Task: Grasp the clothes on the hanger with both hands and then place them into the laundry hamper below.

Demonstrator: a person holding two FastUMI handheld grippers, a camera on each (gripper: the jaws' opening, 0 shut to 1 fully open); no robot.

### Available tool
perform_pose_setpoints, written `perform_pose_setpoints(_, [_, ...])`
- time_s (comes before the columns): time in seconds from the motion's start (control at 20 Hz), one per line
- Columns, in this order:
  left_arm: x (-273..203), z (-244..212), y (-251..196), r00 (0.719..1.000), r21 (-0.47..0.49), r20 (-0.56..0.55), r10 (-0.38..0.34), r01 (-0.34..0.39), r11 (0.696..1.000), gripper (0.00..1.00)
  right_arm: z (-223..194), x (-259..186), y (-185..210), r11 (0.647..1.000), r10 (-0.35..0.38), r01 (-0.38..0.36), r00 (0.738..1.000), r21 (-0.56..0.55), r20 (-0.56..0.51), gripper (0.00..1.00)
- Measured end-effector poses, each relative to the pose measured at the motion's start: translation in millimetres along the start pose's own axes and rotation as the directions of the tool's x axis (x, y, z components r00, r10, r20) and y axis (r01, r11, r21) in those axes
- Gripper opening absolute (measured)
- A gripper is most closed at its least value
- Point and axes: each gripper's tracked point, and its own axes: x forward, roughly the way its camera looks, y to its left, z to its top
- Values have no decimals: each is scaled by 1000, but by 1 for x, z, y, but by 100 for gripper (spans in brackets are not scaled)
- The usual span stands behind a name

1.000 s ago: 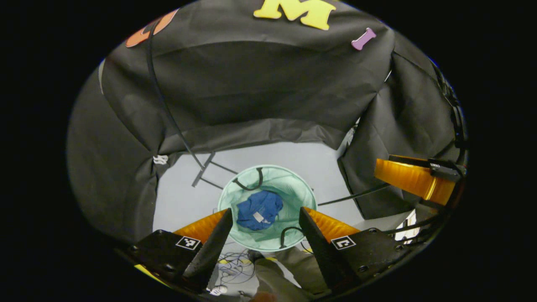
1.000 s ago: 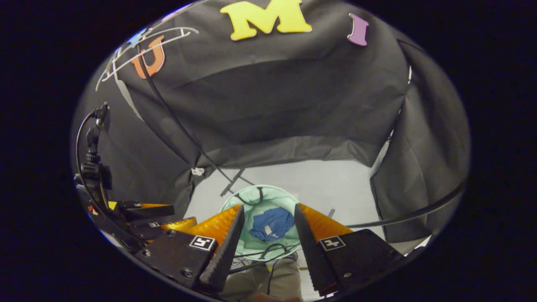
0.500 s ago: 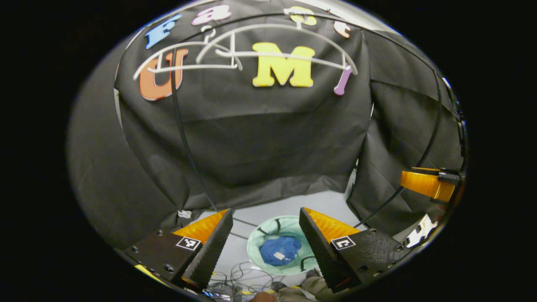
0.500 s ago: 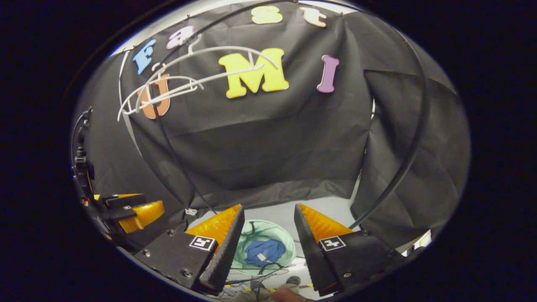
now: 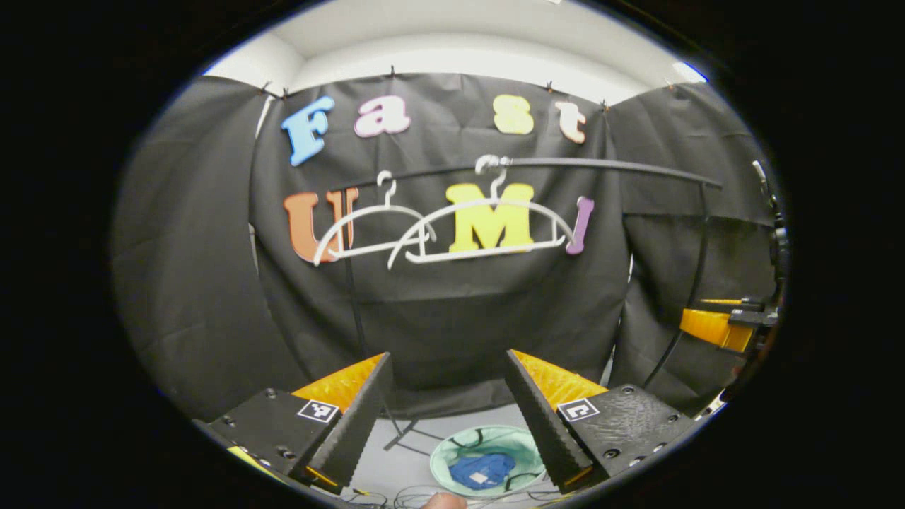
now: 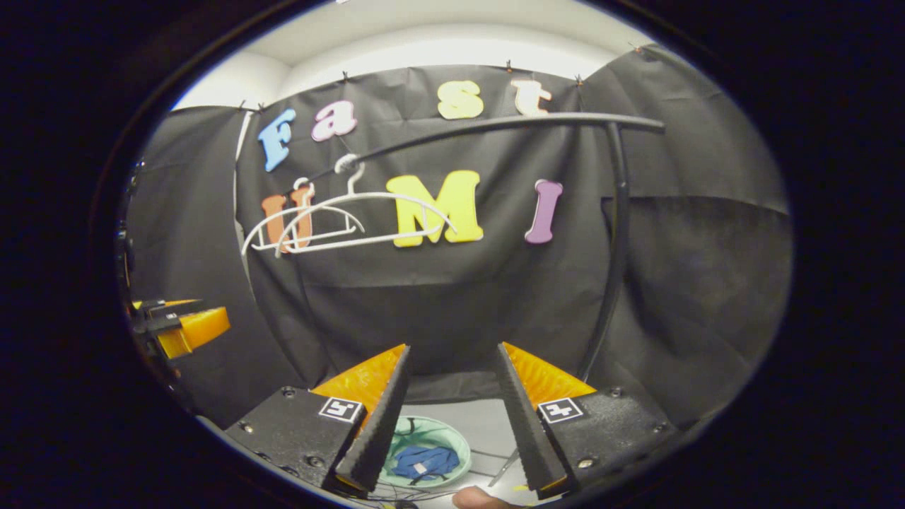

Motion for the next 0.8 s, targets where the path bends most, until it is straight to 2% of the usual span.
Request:
perform_pose_setpoints(0.1, [-32, 27, -11, 997, -15, 78, 27, -26, 1000, 94, 16, -30, -13, 1000, 13, -12, 999, -13, 53, 80])
perform_pose_setpoints(0.15, [-48, 36, -17, 993, -23, 116, 37, -34, 999, 95, 19, -31, -24, 1000, 18, -17, 997, -19, 81, 80])
perform_pose_setpoints(0.3, [-93, 71, -32, 974, -25, 216, 76, -72, 997, 97, 41, -70, -38, 998, 54, -51, 987, -27, 154, 99])
perform_pose_setpoints(0.45, [-142, 95, -45, 948, 2, 294, 121, -127, 992, 100, 62, -108, -48, 995, 99, -92, 968, -39, 229, 99])
perform_pose_setpoints(0.8, [-216, 127, -51, 894, -27, 416, 169, -173, 985, 100, 107, -160, -75, 994, 106, -90, 919, -61, 379, 99])
